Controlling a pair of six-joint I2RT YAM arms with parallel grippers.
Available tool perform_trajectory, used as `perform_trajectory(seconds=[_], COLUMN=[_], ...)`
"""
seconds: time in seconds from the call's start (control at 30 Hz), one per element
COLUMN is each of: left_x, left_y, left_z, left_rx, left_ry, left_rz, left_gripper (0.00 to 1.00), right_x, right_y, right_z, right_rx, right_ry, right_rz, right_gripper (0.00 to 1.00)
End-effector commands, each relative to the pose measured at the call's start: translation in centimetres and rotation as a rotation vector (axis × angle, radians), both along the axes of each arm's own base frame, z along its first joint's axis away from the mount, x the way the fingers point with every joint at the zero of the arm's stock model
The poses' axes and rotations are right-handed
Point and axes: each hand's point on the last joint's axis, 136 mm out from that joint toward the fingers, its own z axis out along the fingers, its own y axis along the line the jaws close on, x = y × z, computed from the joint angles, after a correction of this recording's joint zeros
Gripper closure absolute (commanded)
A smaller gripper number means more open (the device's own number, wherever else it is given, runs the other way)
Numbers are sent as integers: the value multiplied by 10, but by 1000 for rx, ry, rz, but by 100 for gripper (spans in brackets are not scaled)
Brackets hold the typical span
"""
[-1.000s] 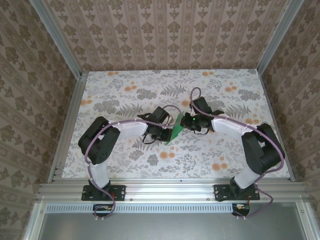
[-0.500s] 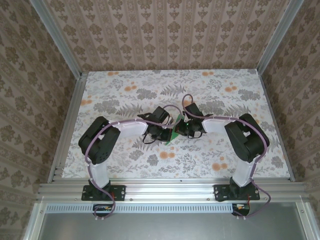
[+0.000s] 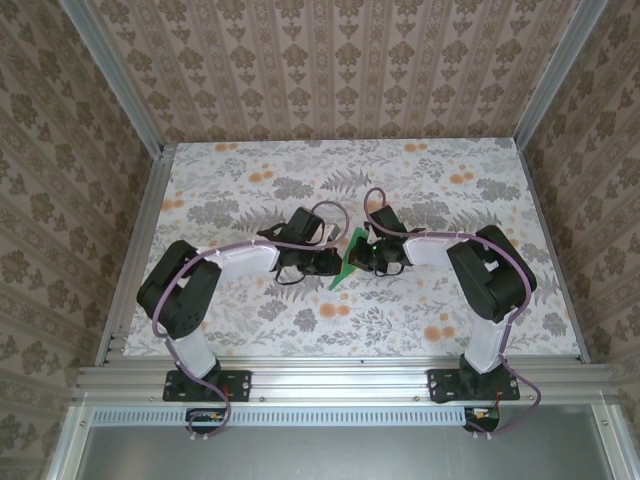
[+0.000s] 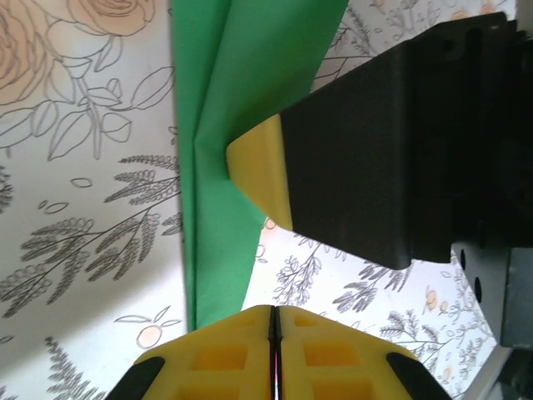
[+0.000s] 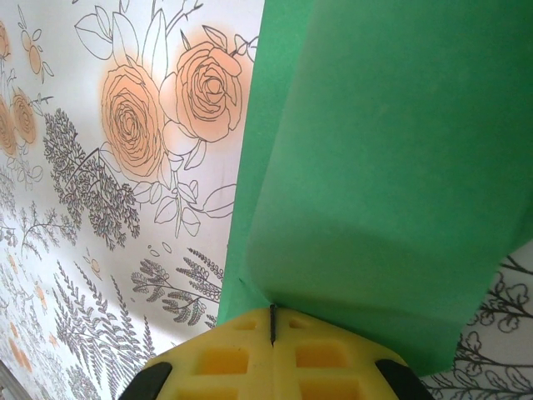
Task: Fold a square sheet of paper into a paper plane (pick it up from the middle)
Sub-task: Fold the wing for the fifth time at the center of the table.
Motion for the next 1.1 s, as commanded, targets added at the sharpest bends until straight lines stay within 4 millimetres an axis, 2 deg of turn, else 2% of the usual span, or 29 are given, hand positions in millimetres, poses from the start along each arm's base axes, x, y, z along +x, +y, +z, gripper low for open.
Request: perform_trajectory(seconds=[0.0, 0.17, 0.33, 0.43, 0.53, 0.67, 0.9, 0.97, 1.07], left_x=[0, -4, -9, -10, -8, -8, -9, -9, -9], left_y=[-8, -6, 6, 18, 27, 32, 34, 34, 34], left_z=[-3, -23, -40, -50, -58, -65, -70, -70, -71], left_rx=[-83, -66, -13, 43, 77, 102, 123, 128, 132], left_ry=[62, 130, 177, 189, 200, 216, 229, 231, 231], left_rz=[8, 5, 21, 49, 80, 94, 94, 92, 92], left_gripper=[91, 94, 95, 97, 98, 99, 100, 100, 100], right_x=[-5, -2, 3, 10, 22, 37, 49, 50, 49], right_y=[-4, -2, 1, 3, 3, -11, -54, -58, -48], right_z=[-17, -16, -10, 1, 21, 46, 50, 45, 39], right_rx=[-29, -22, -8, 17, 57, 57, -71, -93, -64], right_ry=[49, 48, 39, 13, -47, -127, -183, -178, -161], right_rz=[8, 8, 8, 10, 3, -24, -72, -61, 8], right_gripper=[94, 94, 94, 93, 91, 82, 59, 52, 50])
